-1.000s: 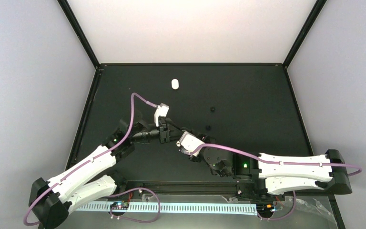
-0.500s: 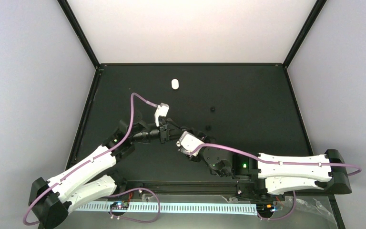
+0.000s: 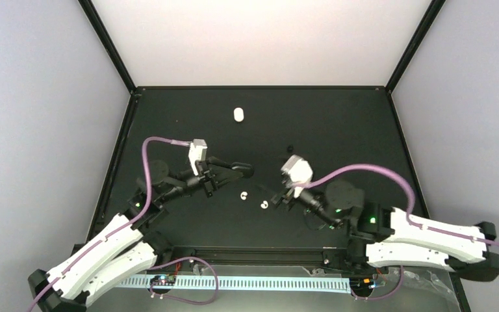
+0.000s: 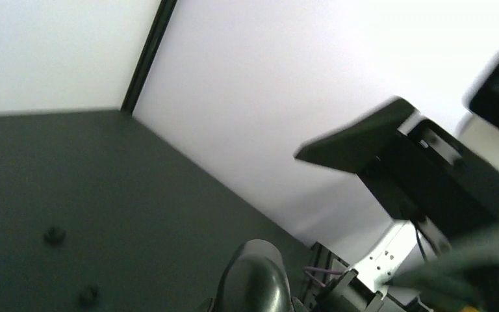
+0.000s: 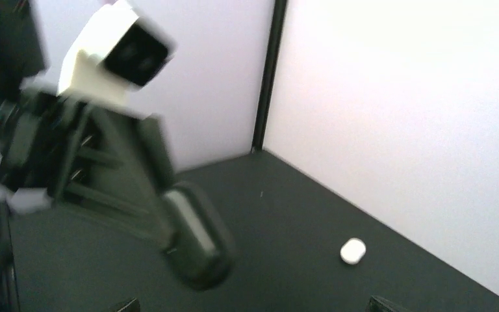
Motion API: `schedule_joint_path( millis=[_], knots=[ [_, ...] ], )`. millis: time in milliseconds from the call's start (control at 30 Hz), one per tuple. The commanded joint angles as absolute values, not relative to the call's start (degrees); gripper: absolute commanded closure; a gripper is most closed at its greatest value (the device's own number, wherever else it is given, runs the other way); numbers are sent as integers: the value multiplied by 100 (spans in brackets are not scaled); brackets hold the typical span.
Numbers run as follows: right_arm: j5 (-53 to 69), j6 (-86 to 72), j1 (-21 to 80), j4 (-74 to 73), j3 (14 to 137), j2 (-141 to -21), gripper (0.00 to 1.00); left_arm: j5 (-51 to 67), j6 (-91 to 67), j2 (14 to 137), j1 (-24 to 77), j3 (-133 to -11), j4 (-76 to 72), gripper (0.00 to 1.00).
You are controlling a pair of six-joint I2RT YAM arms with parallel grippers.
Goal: Insert the wireless bluetooth earbuds into the charging case
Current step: Pick up the charging case at the center of the board, then open the charging case.
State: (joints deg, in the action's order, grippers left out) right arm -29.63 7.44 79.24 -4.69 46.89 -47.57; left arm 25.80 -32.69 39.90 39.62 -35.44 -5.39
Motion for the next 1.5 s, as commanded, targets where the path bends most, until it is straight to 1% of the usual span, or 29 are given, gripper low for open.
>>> schedule_joint_path(
  millis=[0,100,167,300,433,833,1167,1467],
  knots=[
    [-1417,-411,7188,-285,4924,-4253,9,2688,-2457,3461,3968,-3514,-879,98],
    [-294,-957,6486,-97,4839,-4197,9,3370,-2220,3218,3964,-3286,-1434,98],
    [435,-1263,6186,30,4850,-4266,9,3795,-2137,3172,3968,-3271,-1550,98],
    [1540,-1357,6126,17,5093,-4554,10,4435,-2008,3248,3968,-3366,-1482,99],
    [2007,-1384,6126,-134,5207,-4739,12,4571,-1957,3277,3964,-3388,-1475,98],
    [1517,-1284,6126,-615,5303,-5044,16,4728,-1898,3386,3977,-3428,-1458,98],
    [966,-1304,6125,-725,5392,-5150,22,4729,-1826,3375,3980,-3426,-1340,98],
    [590,-1361,6126,-753,5389,-5144,22,4728,-1755,3391,3978,-3384,-1171,98]
  ],
)
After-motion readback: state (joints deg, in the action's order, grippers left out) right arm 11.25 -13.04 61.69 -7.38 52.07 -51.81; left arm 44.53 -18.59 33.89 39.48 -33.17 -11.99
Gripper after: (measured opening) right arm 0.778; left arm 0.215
